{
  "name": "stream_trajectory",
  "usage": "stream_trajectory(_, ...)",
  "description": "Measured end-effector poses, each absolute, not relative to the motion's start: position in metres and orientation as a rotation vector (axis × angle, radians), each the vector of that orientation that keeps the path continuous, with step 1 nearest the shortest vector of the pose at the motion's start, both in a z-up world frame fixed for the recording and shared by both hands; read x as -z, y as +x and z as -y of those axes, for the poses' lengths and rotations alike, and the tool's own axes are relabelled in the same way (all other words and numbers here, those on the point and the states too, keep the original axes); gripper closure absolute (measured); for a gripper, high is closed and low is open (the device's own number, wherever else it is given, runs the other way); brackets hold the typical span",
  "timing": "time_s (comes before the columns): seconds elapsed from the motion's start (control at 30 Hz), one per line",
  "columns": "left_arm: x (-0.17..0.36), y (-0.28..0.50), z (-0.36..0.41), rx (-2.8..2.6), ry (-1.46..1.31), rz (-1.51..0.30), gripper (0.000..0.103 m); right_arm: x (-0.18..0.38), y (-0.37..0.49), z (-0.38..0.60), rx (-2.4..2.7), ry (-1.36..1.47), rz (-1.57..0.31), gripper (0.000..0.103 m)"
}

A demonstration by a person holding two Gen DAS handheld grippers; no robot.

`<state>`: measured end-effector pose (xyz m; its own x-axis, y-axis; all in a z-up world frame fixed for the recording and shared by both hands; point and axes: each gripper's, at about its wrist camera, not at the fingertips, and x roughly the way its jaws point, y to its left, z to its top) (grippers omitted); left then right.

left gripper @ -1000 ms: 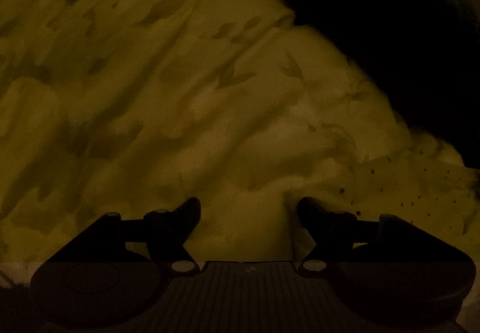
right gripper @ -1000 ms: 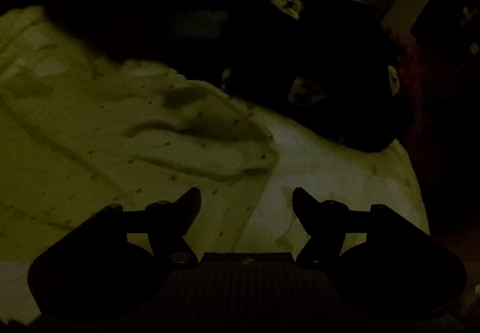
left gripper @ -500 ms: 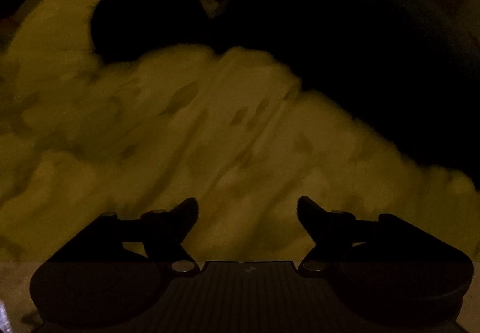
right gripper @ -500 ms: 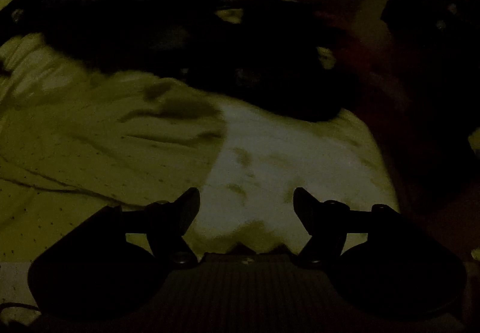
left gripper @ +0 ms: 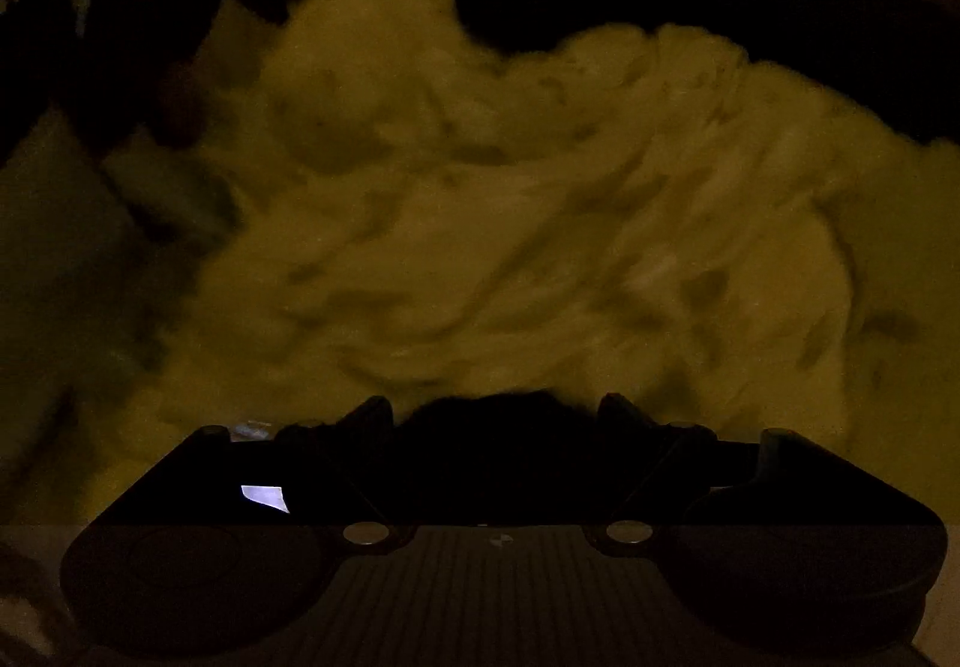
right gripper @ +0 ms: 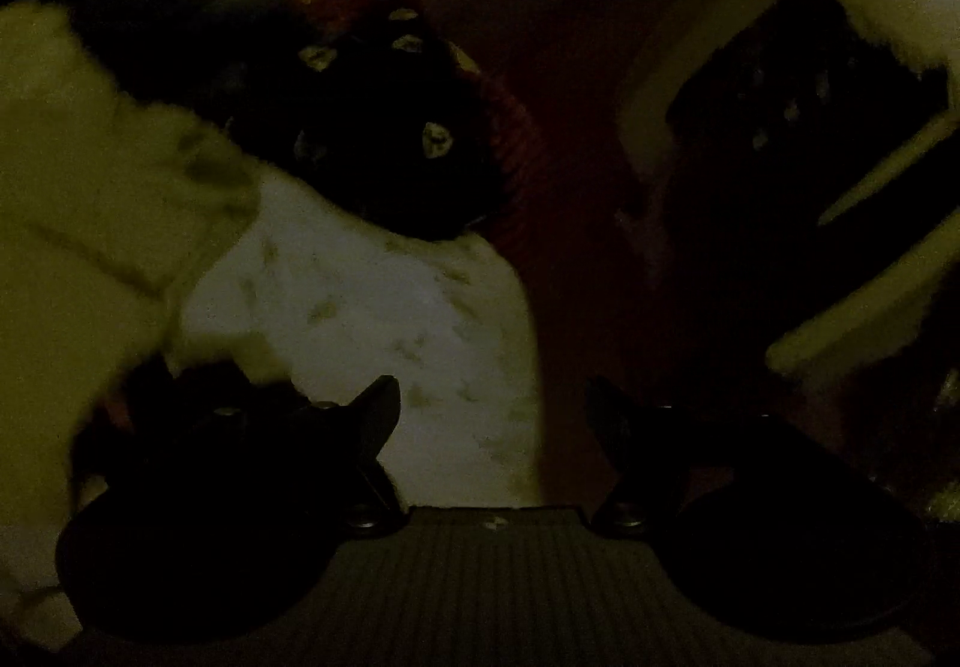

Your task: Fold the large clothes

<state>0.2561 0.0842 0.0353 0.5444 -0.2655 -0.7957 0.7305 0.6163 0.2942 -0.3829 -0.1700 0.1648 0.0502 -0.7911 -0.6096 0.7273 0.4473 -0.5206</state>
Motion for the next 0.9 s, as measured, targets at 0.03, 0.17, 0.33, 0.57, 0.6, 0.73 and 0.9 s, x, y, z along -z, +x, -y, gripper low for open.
stream_trajectory(0.03, -0.044, 0.251, -0.096, 0.660, 0.700, -0.764, 0.000, -0.160, -0.387, 0.159, 1.123, -0.123, -1.012, 0.029)
stream_trajectory(0.17, -0.061, 0.226, -0.137, 0.685, 0.742, -0.744, 0.000, -0.130, -0.392, 0.118, 0.984, -0.176, -1.068, 0.030)
stream_trajectory(0.33, -0.056, 0.181, -0.162, 0.755, 0.571, -0.881, 0.000, -0.091, -0.390, 0.077, 0.885, -0.075, -1.005, 0.030)
stream_trajectory(0.57, -0.025, 0.111, -0.166, 0.862, 0.374, -1.052, 0.000, -0.040, -0.363, 0.055, 0.730, 0.283, -0.945, 0.030)
stream_trajectory(0.6, -0.020, 0.104, -0.164, 0.876, 0.374, -1.064, 0.000, -0.035, -0.358, 0.053, 0.718, 0.315, -0.943, 0.030)
stream_trajectory(0.73, 0.006, 0.088, -0.163, 0.872, 0.430, -1.095, 0.000, -0.018, -0.347, 0.051, 0.681, 0.449, -0.912, 0.030)
stream_trajectory(0.9, 0.032, 0.083, -0.158, 0.869, 0.498, -1.117, 0.000, -0.003, -0.345, 0.056, 0.692, 0.518, -0.941, 0.029)
